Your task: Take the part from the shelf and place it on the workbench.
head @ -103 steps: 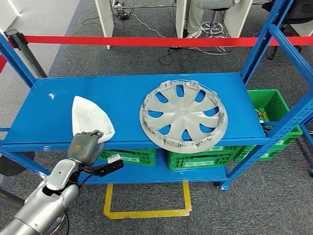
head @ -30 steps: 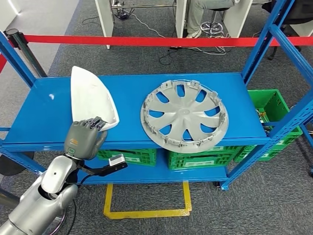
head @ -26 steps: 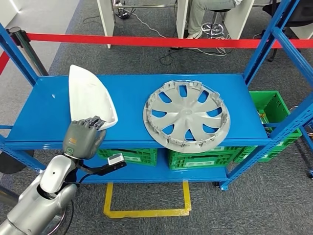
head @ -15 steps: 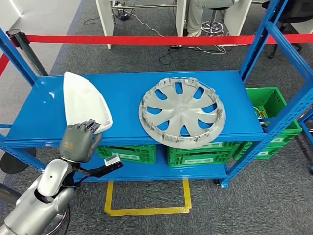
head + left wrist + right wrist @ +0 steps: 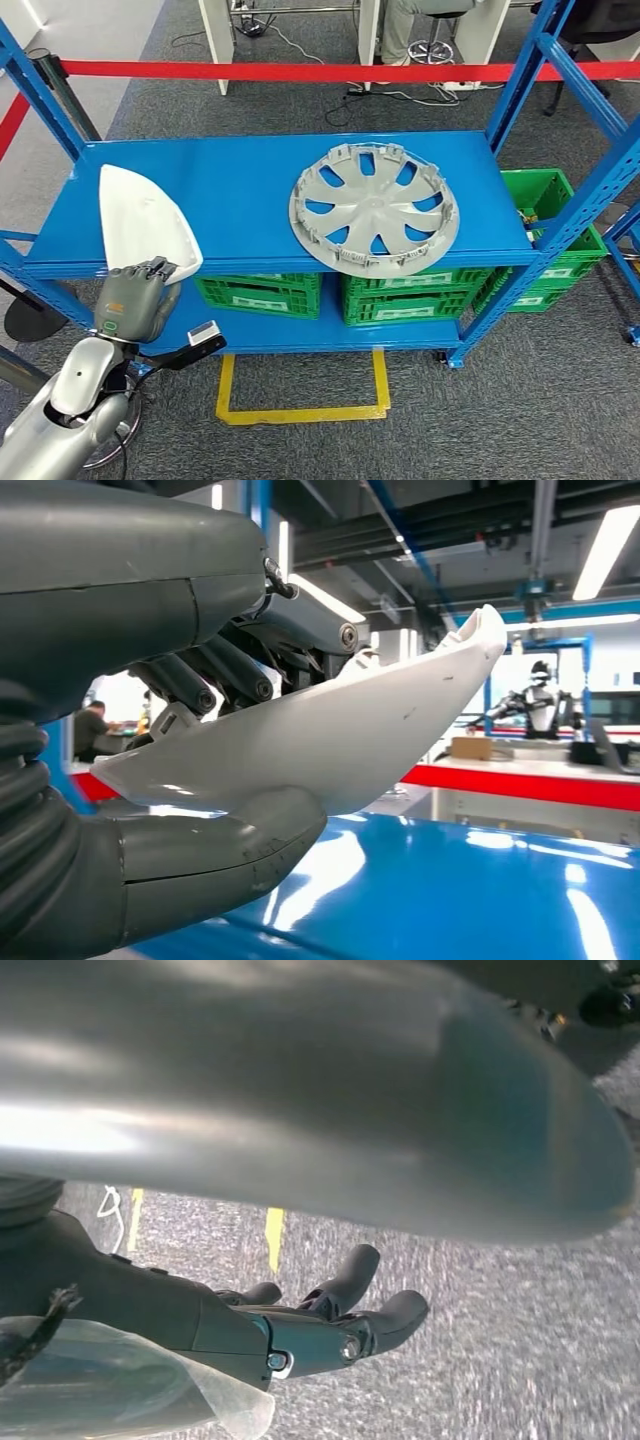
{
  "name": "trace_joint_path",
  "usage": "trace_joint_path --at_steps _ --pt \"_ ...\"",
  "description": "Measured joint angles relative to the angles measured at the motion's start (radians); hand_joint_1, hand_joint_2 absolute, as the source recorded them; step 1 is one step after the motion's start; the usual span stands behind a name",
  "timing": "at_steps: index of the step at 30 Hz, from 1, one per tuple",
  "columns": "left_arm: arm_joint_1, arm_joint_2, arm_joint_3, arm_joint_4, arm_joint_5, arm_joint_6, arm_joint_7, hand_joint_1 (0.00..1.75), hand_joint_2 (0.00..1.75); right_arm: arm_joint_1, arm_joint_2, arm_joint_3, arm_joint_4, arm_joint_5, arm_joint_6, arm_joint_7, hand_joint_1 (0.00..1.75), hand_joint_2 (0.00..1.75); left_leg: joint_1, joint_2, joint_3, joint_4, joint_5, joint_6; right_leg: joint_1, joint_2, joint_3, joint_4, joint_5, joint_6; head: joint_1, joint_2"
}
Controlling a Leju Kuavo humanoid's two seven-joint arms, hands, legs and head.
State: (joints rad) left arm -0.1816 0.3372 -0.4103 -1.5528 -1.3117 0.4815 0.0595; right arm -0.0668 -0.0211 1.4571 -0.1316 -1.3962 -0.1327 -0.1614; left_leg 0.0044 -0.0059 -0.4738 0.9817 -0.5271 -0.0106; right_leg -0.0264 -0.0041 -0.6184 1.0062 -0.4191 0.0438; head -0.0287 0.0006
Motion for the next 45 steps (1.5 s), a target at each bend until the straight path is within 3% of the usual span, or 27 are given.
trace_joint_path --at_steps 2,3,6,7,8,9,11,13,15,17,18,21,22,23,24,26,27,29,32,34,36,37,38,40,42,44,45 --pt "0.005 0.002 0.006 -0.001 0.000 -0.002 0.000 1.75 1.75 0.003 0.000 0.000 0.000 -0.001 -0.001 0.000 0.00 0.00 0.000 0.004 -0.015 -0.002 0.017 0.019 -0.002 0.001 -0.012 0.009 -0.012 0.012 0.001 0.000" --pt "0.007 0.002 0.008 -0.002 0.000 -0.003 0.000 1.75 1.75 0.005 0.000 0.000 0.000 -0.002 -0.002 0.001 0.00 0.00 0.001 0.005 -0.025 -0.004 0.027 0.029 -0.002 0.001 -0.025 0.035 -0.043 0.015 0.002 0.000" --pt "0.011 0.002 0.012 -0.004 -0.001 -0.003 0.000 1.75 1.75 0.005 0.001 0.000 0.000 -0.002 -0.003 0.001 0.00 0.00 -0.007 0.007 -0.065 -0.004 0.060 0.046 0.002 0.002 -0.079 0.215 -0.178 0.015 0.005 0.000" --pt "0.014 0.002 0.012 -0.004 -0.001 -0.003 0.000 1.75 1.75 0.005 0.001 0.000 0.000 -0.002 -0.003 0.001 0.00 0.00 -0.012 0.007 -0.080 -0.003 0.070 0.049 0.004 0.002 -0.085 0.267 -0.194 0.013 0.005 0.000" --pt "0.016 0.002 0.012 -0.004 -0.001 -0.003 0.000 1.75 1.75 0.005 0.001 0.000 0.000 -0.002 -0.003 0.002 0.00 0.00 -0.016 0.007 -0.093 -0.003 0.080 0.051 0.007 0.002 -0.078 0.290 -0.188 0.009 0.005 0.000" --pt "0.017 0.002 0.012 -0.004 -0.001 -0.004 0.000 1.75 1.75 0.005 0.001 0.000 0.000 -0.002 -0.003 0.003 0.00 0.00 -0.021 0.007 -0.105 -0.002 0.090 0.052 0.011 0.002 -0.054 0.277 -0.164 0.003 0.005 0.000" --pt "0.019 0.002 0.013 -0.004 -0.001 -0.004 0.000 1.75 1.75 0.004 0.001 0.000 0.001 -0.001 -0.003 0.006 0.00 0.00 -0.028 0.006 -0.126 -0.002 0.108 0.051 0.023 0.003 0.044 0.152 -0.120 -0.019 0.005 0.000" --pt "0.018 0.003 0.016 -0.005 -0.001 -0.004 0.000 1.75 1.75 0.000 0.000 0.000 0.003 0.001 -0.003 0.010 0.00 0.00 -0.033 0.006 -0.139 0.001 0.125 0.048 0.033 0.002 0.144 0.005 -0.121 -0.036 0.004 0.000" --pt "0.018 0.003 0.019 -0.006 -0.001 -0.005 -0.001 1.75 1.75 -0.001 0.000 0.001 0.003 0.004 -0.004 0.014 0.00 0.00 -0.031 0.008 -0.145 0.001 0.142 0.040 0.038 0.002 0.171 -0.053 -0.128 -0.043 0.004 0.000" --pt "0.019 0.006 0.020 -0.006 -0.001 -0.005 -0.001 1.75 1.75 0.001 0.005 0.002 0.004 0.006 -0.004 0.019 0.00 0.00 -0.028 0.006 -0.153 0.006 0.137 0.029 0.034 -0.001 0.155 -0.061 -0.109 -0.053 0.007 0.000" --pt "0.019 0.008 0.022 -0.006 -0.001 -0.005 -0.001 1.75 1.75 0.001 0.007 0.003 0.005 0.007 -0.004 0.021 0.00 0.00 -0.026 0.004 -0.162 0.026 0.108 0.022 0.030 -0.003 0.149 -0.065 -0.096 -0.059 0.007 0.000" --pt "0.021 0.012 0.026 -0.006 -0.001 -0.007 -0.001 1.75 1.75 0.001 0.008 0.003 0.007 0.008 -0.005 0.023 0.00 0.00 -0.011 0.003 -0.201 0.191 -0.041 -0.003 0.024 -0.007 0.112 -0.066 -0.058 -0.064 0.006 0.000" --pt "0.022 0.013 0.028 -0.006 0.000 -0.008 -0.001 1.75 1.75 0.002 0.009 0.004 0.007 0.008 -0.005 0.023 0.00 0.00 -0.004 0.003 -0.208 0.250 -0.064 -0.011 0.023 -0.008 0.095 -0.063 -0.047 -0.061 0.006 0.000" --pt "0.024 0.014 0.029 -0.006 0.000 -0.008 0.000 1.75 1.75 0.003 0.010 0.004 0.007 0.008 -0.005 0.023 0.00 0.00 0.002 0.003 -0.204 0.285 -0.062 -0.018 0.021 -0.009 0.077 -0.058 -0.036 -0.058 0.006 0.000" --pt "0.025 0.014 0.029 -0.006 0.001 -0.009 0.000 1.75 1.75 0.003 0.011 0.004 0.007 0.008 -0.006 0.022 0.00 0.00 0.008 0.004 -0.185 0.286 -0.039 -0.024 0.018 -0.009 0.058 -0.051 -0.027 -0.053 0.006 0.000" --pt "0.026 0.016 0.032 -0.006 0.002 -0.010 0.001 1.75 1.75 0.003 0.015 0.004 0.007 0.008 -0.006 0.022 0.00 0.00 0.019 0.004 -0.103 0.193 0.011 -0.037 0.011 -0.010 0.024 -0.032 -0.014 -0.041 0.005 0.000" --pt "0.025 0.016 0.033 -0.006 0.002 -0.011 0.001 1.75 1.75 0.003 0.016 0.004 0.008 0.008 -0.007 0.021 0.00 0.00 0.021 0.003 -0.051 0.120 0.016 -0.041 0.009 -0.010 0.009 -0.021 -0.009 -0.034 0.005 0.000" --pt "0.024 0.017 0.036 -0.006 0.004 -0.012 0.002 1.75 1.75 0.002 0.018 0.004 0.010 0.007 -0.007 0.021 0.00 0.00 0.020 0.002 0.012 0.017 -0.007 -0.031 0.009 -0.009 -0.009 -0.007 0.005 -0.019 0.004 0.000" --pt "0.025 0.017 0.037 -0.006 0.007 -0.013 0.002 1.75 1.75 0.004 0.022 0.004 0.013 0.005 -0.007 0.021 0.00 0.00 0.014 0.004 0.003 -0.002 -0.003 0.004 0.005 -0.008 -0.024 -0.005 0.017 0.001 0.005 0.000" --pt "0.024 0.017 0.037 -0.006 0.008 -0.016 0.003 1.75 1.75 0.004 0.023 0.004 0.016 0.004 -0.004 0.023 0.00 0.00 0.013 0.008 -0.019 -0.002 0.019 0.026 0.003 -0.004 -0.050 0.045 -0.048 0.008 0.008 0.000" --pt "0.025 0.017 0.037 -0.006 0.009 -0.021 0.004 1.75 1.75 0.003 0.028 0.004 0.022 0.004 0.005 0.024 0.00 0.00 0.008 0.009 -0.049 -0.001 0.043 0.038 0.004 -0.001 -0.087 0.172 -0.150 0.010 0.010 0.000" --pt "0.025 0.017 0.037 -0.006 0.009 -0.023 0.005 1.75 1.75 0.002 0.031 0.004 0.027 0.003 0.011 0.024 0.00 0.00 0.004 0.009 -0.066 0.000 0.055 0.040 0.005 0.000 -0.099 0.238 -0.179 0.010 0.011 0.000" --pt "0.026 0.016 0.037 -0.006 0.010 -0.026 0.006 1.75 1.75 0.002 0.034 0.004 0.034 0.003 0.018 0.023 0.00 0.00 0.000 0.009 -0.082 0.001 0.067 0.041 0.007 0.000 -0.102 0.283 -0.183 0.008 0.011 0.000" --pt "0.026 0.016 0.037 -0.006 0.010 -0.029 0.009 1.75 1.75 0.001 0.040 0.004 0.052 0.000 0.029 0.022 0.00 0.00 -0.008 0.009 -0.113 0.003 0.090 0.042 0.012 0.001 -0.057 0.271 -0.137 -0.003 0.011 0.000" --pt "0.026 0.015 0.039 -0.006 0.010 -0.031 0.011 1.75 1.75 -0.002 0.044 0.004 0.069 -0.002 0.035 0.021 0.00 0.00 -0.015 0.008 -0.137 0.004 0.110 0.040 0.022 0.003 0.056 0.134 -0.104 -0.022 0.011 0.000" --pt "0.025 0.015 0.043 -0.006 0.011 -0.034 0.013 1.75 1.75 -0.006 0.049 0.004 0.081 -0.004 0.035 0.021 0.00 0.00 -0.018 0.009 -0.151 0.005 0.131 0.034 0.030 0.004 0.154 -0.008 -0.120 -0.033 0.010 0.000" --pt "0.024 0.015 0.045 -0.006 0.012 -0.035 0.014 1.75 1.75 -0.007 0.051 0.004 0.085 -0.004 0.035 0.020 0.00 0.00 -0.018 0.010 -0.156 0.004 0.141 0.030 0.032 0.004 0.175 -0.044 -0.128 -0.034 0.010 0.000"
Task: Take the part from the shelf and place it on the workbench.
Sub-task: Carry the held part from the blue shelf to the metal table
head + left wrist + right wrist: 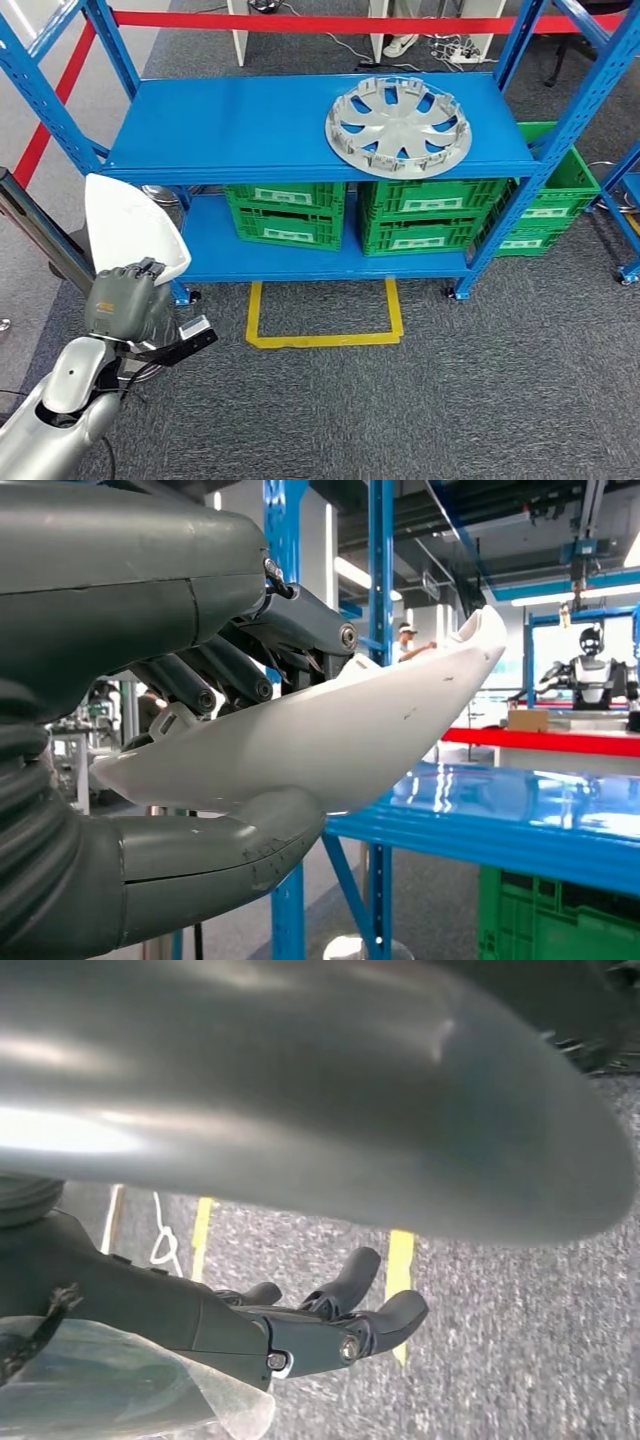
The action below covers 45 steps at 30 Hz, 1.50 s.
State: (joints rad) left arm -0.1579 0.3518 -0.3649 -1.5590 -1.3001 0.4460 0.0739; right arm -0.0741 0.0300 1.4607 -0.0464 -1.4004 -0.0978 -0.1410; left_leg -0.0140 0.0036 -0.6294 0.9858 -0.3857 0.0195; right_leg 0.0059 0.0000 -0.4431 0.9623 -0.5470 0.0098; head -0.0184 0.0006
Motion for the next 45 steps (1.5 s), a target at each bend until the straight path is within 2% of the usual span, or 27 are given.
trace_joint_path --at_steps 2,3,5,7,8,9,10,12,14,17,19,22,23,24,25,27,29,30,32,34,35,37,38,39,41,42,45 --pt "0.001 0.000 0.002 0.000 0.002 -0.003 0.002 1.75 1.75 0.001 0.006 0.000 0.005 -0.001 0.000 0.000 0.00 0.00 0.003 0.000 -0.008 -0.002 0.013 -0.009 0.000 -0.002 -0.010 -0.015 0.012 -0.004 0.001 0.000" --pt "0.002 0.001 0.003 0.000 0.002 -0.005 0.003 1.75 1.75 0.002 0.009 0.000 0.008 -0.001 -0.001 0.000 0.00 0.00 0.004 -0.002 -0.015 0.008 -0.004 -0.015 -0.002 -0.004 -0.018 -0.017 0.024 -0.011 0.000 0.000" --pt "0.004 0.002 0.005 0.000 0.004 -0.007 0.005 1.75 1.75 0.004 0.014 0.000 0.013 -0.002 -0.003 0.001 0.00 0.00 0.008 -0.004 -0.040 0.086 -0.086 -0.026 -0.006 -0.008 -0.038 -0.016 0.045 -0.023 -0.002 0.000" --pt "0.007 0.002 0.007 0.000 0.007 -0.010 0.008 1.75 1.75 0.004 0.015 0.000 0.017 -0.003 -0.004 0.001 0.00 0.00 0.014 -0.004 -0.070 0.221 -0.172 -0.035 -0.005 -0.009 -0.070 -0.006 0.062 -0.028 -0.003 0.000" --pt "0.009 0.002 0.008 0.000 0.008 -0.010 0.009 1.75 1.75 0.004 0.015 0.000 0.018 -0.004 -0.005 0.001 0.00 0.00 0.017 -0.004 -0.074 0.271 -0.187 -0.039 -0.005 -0.010 -0.087 0.000 0.070 -0.028 -0.003 0.000" --pt "0.012 0.002 0.008 0.000 0.009 -0.011 0.010 1.75 1.75 0.005 0.015 0.000 0.019 -0.005 -0.006 0.001 0.00 0.00 0.019 -0.004 -0.064 0.290 -0.180 -0.042 -0.005 -0.010 -0.104 0.008 0.077 -0.027 -0.003 0.000" --pt "0.013 0.002 0.008 0.000 0.009 -0.011 0.011 1.75 1.75 0.005 0.016 0.000 0.019 -0.005 -0.006 0.001 0.00 0.00 0.021 -0.003 -0.037 0.270 -0.157 -0.043 -0.006 -0.011 -0.121 0.016 0.083 -0.025 -0.003 0.000" --pt "0.013 0.002 0.011 0.000 0.010 -0.012 0.012 1.75 1.75 0.005 0.018 0.000 0.020 -0.006 -0.008 0.001 0.00 0.00 0.023 -0.004 0.052 0.150 -0.119 -0.042 -0.006 -0.011 -0.149 0.032 0.092 -0.018 -0.003 0.000" --pt "0.013 0.002 0.016 0.000 0.012 -0.013 0.014 1.75 1.75 0.004 0.021 0.000 0.021 -0.008 -0.009 0.001 0.00 0.00 0.020 -0.004 0.119 0.039 -0.124 -0.033 -0.006 -0.011 -0.167 0.043 0.103 -0.006 -0.003 0.000" --pt "0.015 0.001 0.021 -0.001 0.016 -0.019 0.019 1.75 1.75 0.006 0.024 0.000 0.023 -0.010 -0.010 0.003 0.00 0.00 0.016 -0.004 0.125 0.003 -0.122 -0.014 -0.008 -0.011 -0.179 0.043 0.121 0.015 -0.002 0.000" --pt "0.015 -0.001 0.025 -0.001 0.017 -0.021 0.022 1.75 1.75 0.007 0.025 0.000 0.025 -0.012 -0.010 0.004 0.00 0.00 0.019 0.000 0.111 -0.004 -0.102 0.002 -0.009 -0.007 -0.197 0.072 0.081 0.027 0.000 0.000" --pt "0.017 -0.004 0.029 -0.001 0.017 -0.024 0.024 1.75 1.75 0.007 0.025 0.000 0.027 -0.015 -0.011 0.005 0.00 0.00 0.020 0.004 0.076 -0.005 -0.072 0.013 -0.012 -0.003 -0.248 0.248 -0.051 0.040 0.005 0.000" --pt "0.018 -0.005 0.031 -0.001 0.017 -0.026 0.024 1.75 1.75 0.007 0.025 0.000 0.027 -0.015 -0.011 0.005 0.00 0.00 0.020 0.004 0.063 -0.004 -0.062 0.012 -0.013 -0.003 -0.257 0.303 -0.070 0.043 0.005 0.000" --pt "0.020 -0.006 0.032 -0.001 0.017 -0.027 0.025 1.75 1.75 0.006 0.025 0.000 0.027 -0.016 -0.011 0.005 0.00 0.00 0.020 0.004 0.049 -0.002 -0.052 0.011 -0.014 -0.003 -0.251 0.329 -0.066 0.044 0.005 0.000" --pt "0.020 -0.007 0.033 -0.001 0.018 -0.028 0.026 1.75 1.75 0.006 0.026 0.000 0.027 -0.016 -0.012 0.005 0.00 0.00 0.020 0.004 0.036 0.000 -0.043 0.009 -0.015 -0.003 -0.227 0.318 -0.042 0.045 0.005 0.000" --pt "0.021 -0.007 0.036 -0.001 0.019 -0.030 0.027 1.75 1.75 0.004 0.026 0.000 0.028 -0.016 -0.013 0.006 0.00 0.00 0.020 0.003 0.013 0.004 -0.026 0.002 -0.017 -0.002 -0.132 0.197 0.008 0.043 0.005 0.000" --pt "0.021 -0.008 0.041 -0.001 0.019 -0.032 0.027 1.75 1.75 0.001 0.026 0.000 0.028 -0.017 -0.014 0.006 0.00 0.00 0.018 0.002 0.000 0.006 -0.008 -0.007 -0.017 0.002 -0.035 0.055 0.010 0.037 0.004 0.000" --pt "0.020 -0.008 0.043 -0.001 0.019 -0.033 0.027 1.75 1.75 0.000 0.026 0.000 0.028 -0.017 -0.014 0.006 0.00 0.00 0.017 0.002 -0.003 0.005 0.002 -0.012 -0.015 0.004 -0.014 0.017 0.003 0.033 0.004 0.000" --pt "0.020 -0.009 0.045 -0.002 0.020 -0.036 0.027 1.75 1.75 0.000 0.027 0.000 0.028 -0.018 -0.015 0.007 0.00 0.00 0.019 0.001 -0.009 0.000 0.019 -0.024 -0.013 0.004 -0.023 0.003 0.010 0.016 0.003 0.000" --pt "0.024 -0.010 0.046 -0.002 0.020 -0.039 0.027 1.75 1.75 0.001 0.028 0.000 0.028 -0.019 -0.016 0.007 0.00 0.00 0.022 -0.001 -0.022 0.020 -0.020 -0.036 -0.014 -0.001 -0.042 0.001 0.031 -0.008 0.001 0.000" --pt "0.025 -0.010 0.047 -0.002 0.020 -0.041 0.028 1.75 1.75 0.001 0.029 0.000 0.028 -0.019 -0.017 0.007 0.00 0.00 0.023 -0.002 -0.033 0.059 -0.070 -0.041 -0.015 -0.003 -0.053 0.000 0.044 -0.018 -0.001 0.000" --pt "0.027 -0.010 0.049 -0.002 0.020 -0.042 0.029 1.75 1.75 0.002 0.029 0.000 0.029 -0.020 -0.017 0.008 0.00 0.00 0.024 -0.002 -0.059 0.188 -0.179 -0.048 -0.011 -0.005 -0.080 0.003 0.070 -0.026 -0.004 0.000" --pt "0.027 -0.011 0.050 -0.002 0.020 -0.043 0.030 1.75 1.75 0.002 0.029 0.000 0.029 -0.020 -0.018 0.008 0.00 0.00 0.024 -0.002 -0.065 0.253 -0.207 -0.050 -0.010 -0.005 -0.098 0.006 0.082 -0.027 -0.005 0.000" --pt "0.028 -0.011 0.050 -0.002 0.020 -0.043 0.031 1.75 1.75 0.002 0.029 0.000 0.029 -0.021 -0.018 0.008 0.00 0.00 0.024 -0.002 -0.061 0.294 -0.208 -0.050 -0.008 -0.006 -0.116 0.011 0.093 -0.027 -0.004 0.000" --pt "0.030 -0.012 0.050 -0.002 0.020 -0.044 0.031 1.75 1.75 0.002 0.029 0.000 0.029 -0.021 -0.018 0.008 0.00 0.00 0.024 -0.002 -0.015 0.285 -0.159 -0.047 -0.006 -0.007 -0.152 0.022 0.112 -0.026 -0.004 0.000" --pt "0.030 -0.013 0.051 -0.002 0.020 -0.045 0.031 1.75 1.75 0.001 0.030 0.000 0.029 -0.021 -0.018 0.007 0.00 0.00 0.023 -0.002 0.034 0.228 -0.137 -0.043 -0.006 -0.007 -0.169 0.030 0.121 -0.025 -0.004 0.000" --pt "0.028 -0.013 0.056 -0.006 0.020 -0.045 0.031 1.75 1.75 0.001 0.034 0.000 0.029 -0.021 -0.018 0.007 0.00 0.00 0.017 -0.002 0.179 0.019 -0.156 -0.027 -0.003 -0.005 -0.200 0.043 0.150 -0.014 -0.004 0.000"
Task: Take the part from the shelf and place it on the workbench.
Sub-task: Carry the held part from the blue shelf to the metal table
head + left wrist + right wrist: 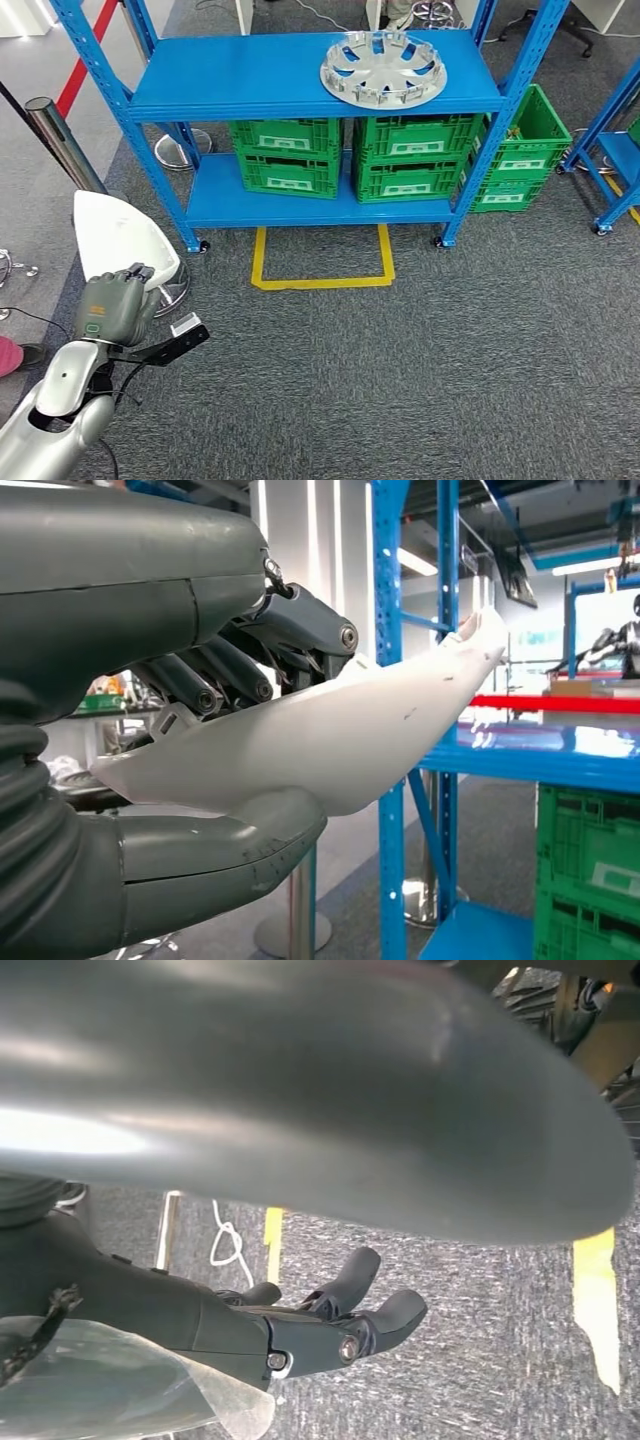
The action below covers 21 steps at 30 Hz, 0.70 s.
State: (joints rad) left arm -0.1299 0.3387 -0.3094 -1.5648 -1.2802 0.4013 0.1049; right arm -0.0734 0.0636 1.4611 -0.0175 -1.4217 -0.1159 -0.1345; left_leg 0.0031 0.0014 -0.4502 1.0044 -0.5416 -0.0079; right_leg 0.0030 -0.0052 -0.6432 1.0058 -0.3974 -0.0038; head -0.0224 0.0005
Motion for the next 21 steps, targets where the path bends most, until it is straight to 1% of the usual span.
trace_joint_path --at_steps 1,2,3,4,5,6,7,8,9,10,11,12,13,14,15,16,17,18,19,20,21 --pt "0.000 0.000 0.001 -0.001 0.000 0.000 0.000 1.75 1.75 0.001 0.001 0.000 0.000 0.000 0.000 0.000 0.00 0.00 -0.003 0.000 0.014 -0.029 -0.008 0.004 0.000 0.000 -0.003 -0.002 0.011 0.006 0.000 0.000" --pt "0.000 -0.001 0.002 -0.002 0.000 0.000 0.000 1.75 1.75 0.002 0.001 0.000 0.000 0.000 0.000 0.000 0.00 0.00 -0.004 0.001 0.010 -0.036 -0.003 0.010 0.000 0.000 -0.006 -0.007 0.023 0.013 0.001 0.000" --pt "0.000 -0.001 0.002 -0.002 0.000 -0.001 0.000 1.75 1.75 0.003 0.001 0.000 0.001 0.000 -0.001 0.000 0.00 0.00 -0.003 0.002 0.000 -0.037 0.010 0.016 -0.001 0.002 -0.011 -0.008 0.023 0.019 -0.001 0.000" --pt "0.000 -0.002 0.002 -0.002 0.000 -0.001 0.001 1.75 1.75 0.004 0.001 0.000 0.002 0.000 -0.002 0.000 0.00 0.00 -0.001 0.004 -0.014 -0.039 0.025 0.024 -0.002 0.003 -0.019 0.002 0.003 0.024 0.000 0.000" --pt "0.000 -0.003 0.002 -0.002 0.000 -0.001 0.001 1.75 1.75 0.005 0.000 0.000 0.002 0.000 -0.002 0.000 0.00 0.00 0.001 0.006 -0.030 -0.042 0.041 0.030 -0.003 0.004 -0.032 0.030 -0.039 0.030 0.002 0.000" --pt "0.000 -0.004 0.002 -0.002 0.000 -0.002 0.002 1.75 1.75 0.005 0.001 0.000 0.003 0.000 -0.003 0.000 0.00 0.00 0.003 0.008 -0.048 -0.042 0.057 0.035 -0.005 0.005 -0.046 0.080 -0.100 0.034 0.003 0.000" --pt "0.001 -0.004 0.003 -0.003 0.000 -0.002 0.002 1.75 1.75 0.005 0.001 0.000 0.003 0.000 -0.003 0.001 0.00 0.00 0.003 0.008 -0.068 -0.042 0.073 0.038 -0.007 0.005 -0.059 0.146 -0.156 0.039 0.006 0.000" --pt "0.003 -0.005 0.003 -0.003 0.000 -0.002 0.002 1.75 1.75 0.005 0.001 0.000 0.003 0.000 -0.004 0.001 0.00 0.00 0.003 0.008 -0.088 -0.041 0.089 0.038 -0.008 0.005 -0.067 0.213 -0.193 0.043 0.007 0.000" --pt "0.004 -0.005 0.003 -0.003 0.000 -0.003 0.002 1.75 1.75 0.004 0.001 0.000 0.003 0.000 -0.005 0.001 0.00 0.00 0.003 0.009 -0.107 -0.040 0.104 0.037 -0.009 0.005 -0.066 0.265 -0.200 0.046 0.007 0.000" --pt "0.005 -0.006 0.003 -0.003 0.000 -0.005 0.003 1.75 1.75 0.004 0.001 0.000 0.003 0.001 -0.006 0.001 0.00 0.00 0.003 0.009 -0.127 -0.039 0.119 0.035 -0.011 0.005 -0.054 0.292 -0.180 0.048 0.007 0.000" --pt "0.006 -0.007 0.003 -0.003 0.000 -0.007 0.003 1.75 1.75 0.004 0.000 0.001 0.003 0.001 -0.006 0.001 0.00 0.00 0.003 0.009 -0.145 -0.037 0.132 0.033 -0.012 0.005 -0.030 0.291 -0.147 0.049 0.007 0.000" --pt "0.006 -0.007 0.004 -0.003 0.001 -0.009 0.004 1.75 1.75 0.003 0.000 0.001 0.003 0.001 -0.007 0.001 0.00 0.00 0.003 0.009 -0.164 -0.035 0.146 0.030 -0.013 0.005 0.012 0.256 -0.115 0.049 0.007 0.000" --pt "0.007 -0.008 0.005 -0.003 0.003 -0.011 0.004 1.75 1.75 0.002 0.000 0.002 0.004 0.001 -0.008 0.001 0.00 0.00 0.003 0.008 -0.180 -0.032 0.159 0.026 -0.014 0.005 0.070 0.191 -0.106 0.047 0.007 0.000" --pt "0.008 -0.009 0.007 -0.005 0.007 -0.013 0.005 1.75 1.75 0.000 0.000 0.003 0.004 0.002 -0.009 0.000 0.00 0.00 0.002 0.008 -0.192 -0.028 0.170 0.021 -0.014 0.006 0.135 0.104 -0.118 0.044 0.007 0.000" --pt "0.007 -0.009 0.010 -0.007 0.012 -0.014 0.005 1.75 1.75 -0.004 0.000 0.004 0.004 0.002 -0.009 0.000 0.00 0.00 0.001 0.008 -0.202 -0.025 0.182 0.015 -0.013 0.007 0.189 0.026 -0.141 0.039 0.006 0.000" --pt "0.007 -0.010 0.014 -0.010 0.019 -0.017 0.005 1.75 1.75 -0.007 0.000 0.005 0.004 0.002 -0.010 0.000 0.00 0.00 0.001 0.009 -0.207 -0.025 0.193 0.009 -0.010 0.007 0.221 -0.029 -0.166 0.033 0.005 0.000" --pt "0.006 -0.010 0.016 -0.011 0.026 -0.019 0.004 1.75 1.75 -0.008 0.000 0.006 0.005 0.002 -0.010 0.000 0.00 0.00 0.002 0.009 -0.211 -0.026 0.205 0.003 -0.007 0.008 0.230 -0.057 -0.176 0.026 0.004 0.000" --pt "0.007 -0.011 0.018 -0.011 0.032 -0.021 0.002 1.75 1.75 -0.008 0.001 0.006 0.005 0.002 -0.011 0.000 0.00 0.00 0.004 0.008 -0.214 -0.028 0.214 -0.004 -0.007 0.006 0.222 -0.058 -0.171 0.016 0.003 0.000" --pt "0.009 -0.012 0.019 -0.011 0.037 -0.023 0.001 1.75 1.75 -0.006 0.001 0.007 0.005 0.002 -0.011 0.000 0.00 0.00 0.007 0.008 -0.219 -0.023 0.204 -0.010 -0.006 0.004 0.214 -0.057 -0.160 0.007 0.003 0.000" --pt "0.012 -0.013 0.020 -0.011 0.039 -0.024 0.000 1.75 1.75 -0.004 0.001 0.007 0.005 0.002 -0.011 0.001 0.00 0.00 0.009 0.007 -0.225 -0.006 0.180 -0.015 -0.007 0.002 0.205 -0.057 -0.150 -0.002 0.001 0.000" --pt "0.014 -0.013 0.020 -0.011 0.041 -0.025 0.000 1.75 1.75 -0.002 0.001 0.007 0.005 0.002 -0.012 0.000 0.00 0.00 0.010 0.006 -0.238 0.037 0.133 -0.019 -0.008 -0.001 0.194 -0.057 -0.138 -0.009 0.000 0.000"
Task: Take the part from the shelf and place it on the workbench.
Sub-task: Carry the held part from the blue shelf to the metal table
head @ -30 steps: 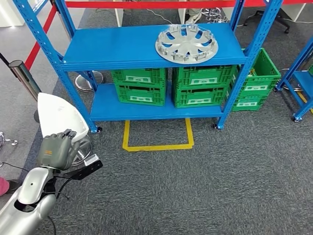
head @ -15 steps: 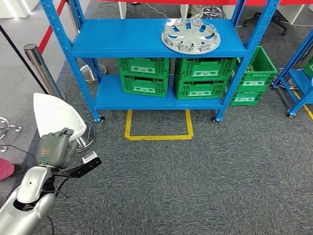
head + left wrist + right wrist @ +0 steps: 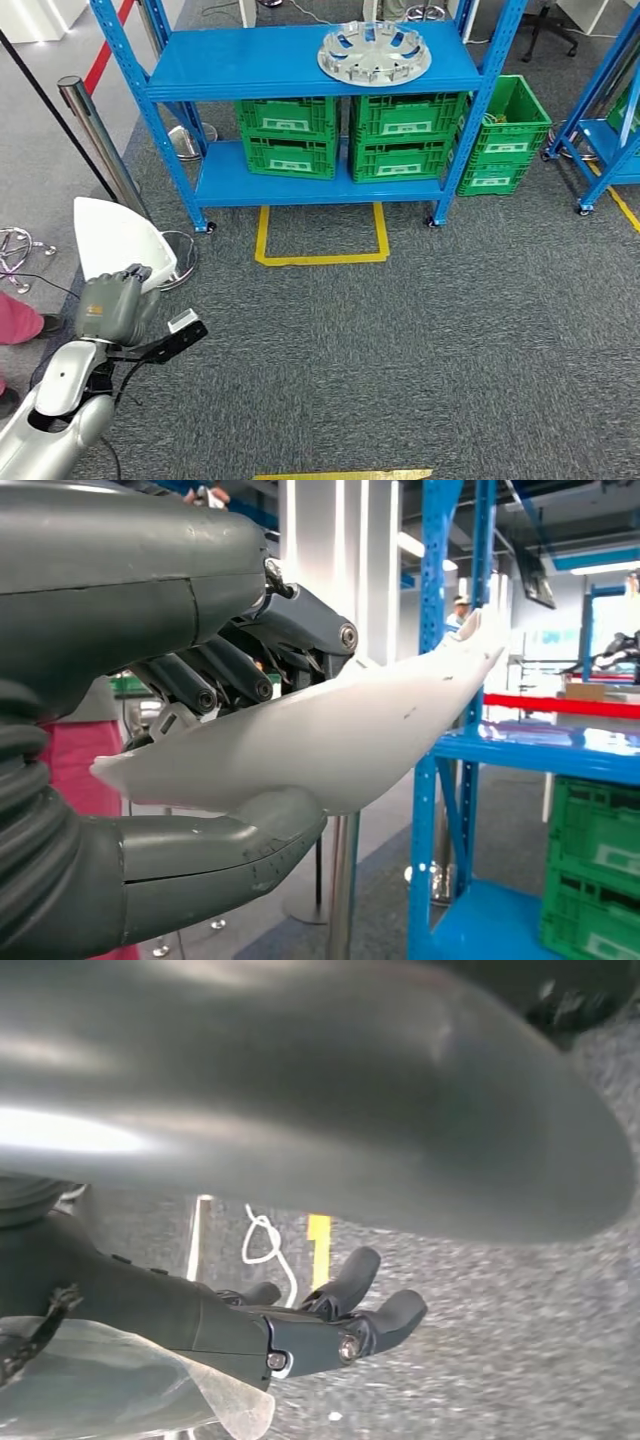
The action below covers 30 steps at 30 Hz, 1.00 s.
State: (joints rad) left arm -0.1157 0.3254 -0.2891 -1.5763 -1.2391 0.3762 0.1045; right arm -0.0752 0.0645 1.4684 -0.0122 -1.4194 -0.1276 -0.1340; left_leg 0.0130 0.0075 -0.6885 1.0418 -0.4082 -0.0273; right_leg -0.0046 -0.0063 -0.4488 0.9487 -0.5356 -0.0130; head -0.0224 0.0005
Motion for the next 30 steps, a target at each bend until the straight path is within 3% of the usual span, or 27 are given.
trace_joint_path --at_steps 2,3,4,5,7,9,10,12,13,16,17,20,22,30 --pt "0.002 -0.002 0.001 0.000 0.005 -0.001 -0.001 1.75 1.75 0.003 0.000 0.000 0.000 0.000 -0.001 -0.002 0.00 0.00 0.000 0.000 -0.031 0.133 -0.097 -0.006 0.003 -0.003 -0.021 0.001 0.021 -0.007 -0.003 0.000" --pt "0.003 -0.003 0.002 0.000 0.007 -0.001 -0.002 1.75 1.75 0.004 0.000 0.000 0.000 0.000 -0.002 -0.003 0.00 0.00 0.000 0.000 -0.040 0.196 -0.123 -0.007 0.004 -0.004 -0.033 0.003 0.031 -0.007 -0.003 0.000" --pt "0.005 -0.004 0.002 0.000 0.010 -0.001 -0.003 1.75 1.75 0.005 0.000 0.001 0.000 0.000 -0.003 -0.004 0.00 0.00 0.000 0.000 -0.035 0.226 -0.122 -0.007 0.005 -0.004 -0.044 0.006 0.041 -0.007 -0.003 0.000" --pt "0.006 -0.006 0.002 0.000 0.012 -0.001 -0.004 1.75 1.75 0.006 0.000 0.001 0.000 0.000 -0.004 -0.005 0.00 0.00 0.000 0.000 -0.012 0.215 -0.106 -0.005 0.006 -0.004 -0.055 0.010 0.048 -0.006 -0.003 0.000" --pt "0.006 -0.007 0.005 -0.001 0.019 0.000 -0.007 1.75 1.75 0.007 0.000 0.002 0.000 0.001 -0.004 -0.006 0.00 0.00 -0.001 -0.001 0.082 0.091 -0.068 0.004 0.007 -0.003 -0.074 0.019 0.058 -0.002 -0.003 0.000" --pt "0.006 -0.008 0.010 -0.003 0.025 0.001 -0.009 1.75 1.75 0.006 0.000 0.004 0.000 0.002 -0.005 -0.007 0.00 0.00 -0.005 -0.001 0.159 -0.029 -0.062 0.015 0.009 -0.003 -0.087 0.028 0.064 0.005 -0.003 0.000" --pt "0.006 -0.008 0.012 -0.004 0.027 0.002 -0.010 1.75 1.75 0.005 0.001 0.005 0.000 0.002 -0.006 -0.008 0.00 0.00 -0.007 -0.001 0.172 -0.054 -0.067 0.020 0.010 -0.003 -0.092 0.031 0.067 0.010 -0.003 0.000" --pt "0.007 -0.010 0.016 -0.006 0.032 0.004 -0.010 1.75 1.75 0.006 0.001 0.007 0.001 0.002 -0.007 -0.008 0.00 0.00 -0.009 -0.001 0.169 -0.063 -0.063 0.027 0.011 -0.004 -0.097 0.030 0.073 0.020 -0.003 0.000" --pt "0.007 -0.010 0.017 -0.007 0.034 0.004 -0.010 1.75 1.75 0.006 0.001 0.008 0.001 0.002 -0.007 -0.008 0.00 0.00 -0.008 -0.002 0.166 -0.068 -0.059 0.026 0.011 -0.005 -0.101 0.026 0.070 0.013 -0.002 0.000" --pt "0.009 -0.013 0.019 -0.010 0.039 0.005 -0.010 1.75 1.75 0.005 0.001 0.010 0.001 0.003 -0.009 -0.008 0.00 0.00 -0.009 -0.003 0.161 -0.078 -0.048 0.023 0.013 -0.004 -0.113 0.018 0.070 -0.023 0.003 0.000" --pt "0.012 -0.013 0.020 -0.010 0.041 0.006 -0.010 1.75 1.75 0.005 0.001 0.011 0.002 0.005 -0.009 -0.007 0.00 0.00 -0.011 -0.003 0.158 -0.077 -0.047 0.027 0.012 -0.003 -0.115 0.017 0.077 -0.020 0.003 0.000" --pt "0.019 -0.015 0.028 -0.010 0.043 0.007 -0.011 1.75 1.75 0.004 0.001 0.016 0.002 0.011 -0.008 0.000 0.00 0.00 -0.017 -0.003 0.148 -0.074 -0.039 0.038 0.005 -0.002 -0.116 0.015 0.099 0.012 0.002 0.000" --pt "0.022 -0.016 0.035 -0.010 0.044 0.007 -0.011 1.75 1.75 0.001 0.003 0.017 0.002 0.014 -0.006 0.007 0.00 0.00 -0.020 -0.003 0.141 -0.071 -0.035 0.042 0.002 -0.001 -0.118 0.015 0.106 0.023 0.002 0.000" --pt "0.035 -0.017 0.069 -0.010 0.046 0.013 -0.019 1.75 1.75 -0.010 0.008 0.025 0.002 0.016 -0.001 -0.013 0.00 0.00 -0.021 -0.003 0.133 -0.069 -0.031 0.045 0.001 -0.001 -0.126 0.015 0.111 0.030 0.002 0.000"
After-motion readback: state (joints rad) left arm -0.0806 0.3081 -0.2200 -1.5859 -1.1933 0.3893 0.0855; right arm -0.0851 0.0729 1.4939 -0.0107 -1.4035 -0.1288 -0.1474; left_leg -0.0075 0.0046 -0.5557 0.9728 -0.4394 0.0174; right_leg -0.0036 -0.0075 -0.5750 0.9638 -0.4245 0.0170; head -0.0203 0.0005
